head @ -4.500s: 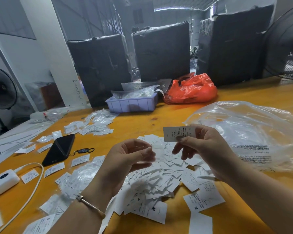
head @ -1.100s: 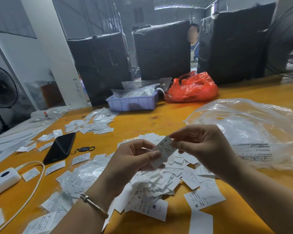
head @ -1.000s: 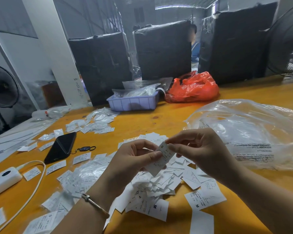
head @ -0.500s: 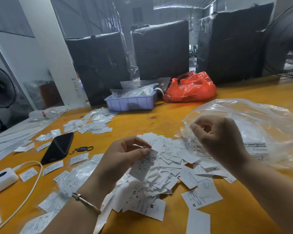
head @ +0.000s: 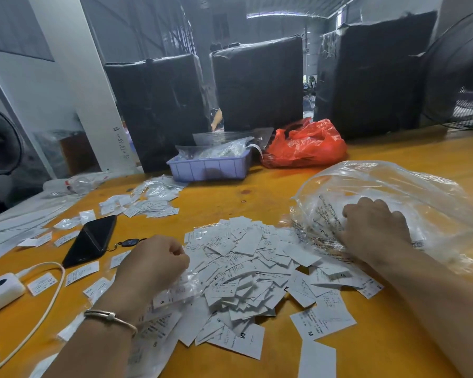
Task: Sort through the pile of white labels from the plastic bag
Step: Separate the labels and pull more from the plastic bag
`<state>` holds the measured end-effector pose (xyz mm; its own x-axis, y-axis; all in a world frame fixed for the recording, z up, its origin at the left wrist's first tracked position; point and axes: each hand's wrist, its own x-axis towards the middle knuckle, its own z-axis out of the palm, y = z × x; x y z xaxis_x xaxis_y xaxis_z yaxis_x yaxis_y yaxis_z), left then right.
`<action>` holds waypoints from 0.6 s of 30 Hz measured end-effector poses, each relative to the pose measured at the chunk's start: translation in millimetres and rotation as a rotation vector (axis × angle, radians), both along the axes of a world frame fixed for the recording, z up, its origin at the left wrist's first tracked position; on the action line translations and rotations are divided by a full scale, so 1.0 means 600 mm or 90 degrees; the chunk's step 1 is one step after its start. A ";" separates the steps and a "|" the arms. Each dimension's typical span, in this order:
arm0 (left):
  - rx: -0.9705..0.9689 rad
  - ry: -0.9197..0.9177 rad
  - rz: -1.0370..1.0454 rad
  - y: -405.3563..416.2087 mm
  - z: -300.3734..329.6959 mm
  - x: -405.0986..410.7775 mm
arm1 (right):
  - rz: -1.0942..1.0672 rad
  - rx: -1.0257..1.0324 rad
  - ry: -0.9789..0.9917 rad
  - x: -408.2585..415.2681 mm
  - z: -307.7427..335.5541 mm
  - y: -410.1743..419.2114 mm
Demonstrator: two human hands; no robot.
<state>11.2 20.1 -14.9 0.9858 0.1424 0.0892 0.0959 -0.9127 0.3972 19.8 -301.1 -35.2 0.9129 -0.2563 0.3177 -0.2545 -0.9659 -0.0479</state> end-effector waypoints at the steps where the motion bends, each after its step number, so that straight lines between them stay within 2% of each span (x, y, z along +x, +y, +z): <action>1: 0.010 0.009 0.000 0.001 0.001 -0.001 | 0.004 -0.005 -0.002 0.000 -0.001 -0.001; 6: 0.044 0.024 -0.006 -0.003 -0.002 -0.002 | 0.016 0.019 -0.017 0.004 -0.003 -0.007; 11: 0.035 0.003 -0.027 -0.011 -0.010 0.003 | 0.021 0.089 -0.044 0.002 0.001 -0.010; 13: -0.004 -0.022 -0.049 -0.017 -0.014 0.003 | 0.020 0.114 -0.065 0.003 0.002 -0.010; 18: -0.073 -0.090 -0.153 -0.036 -0.019 -0.004 | 0.034 0.128 -0.230 0.005 0.004 -0.006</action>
<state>9.1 -1.5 -26.1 0.9713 -0.0763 0.2253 -0.1811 -0.8511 0.4928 22.9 -304.7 -33.0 0.7658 -0.3015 0.5681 -0.1366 -0.9394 -0.3145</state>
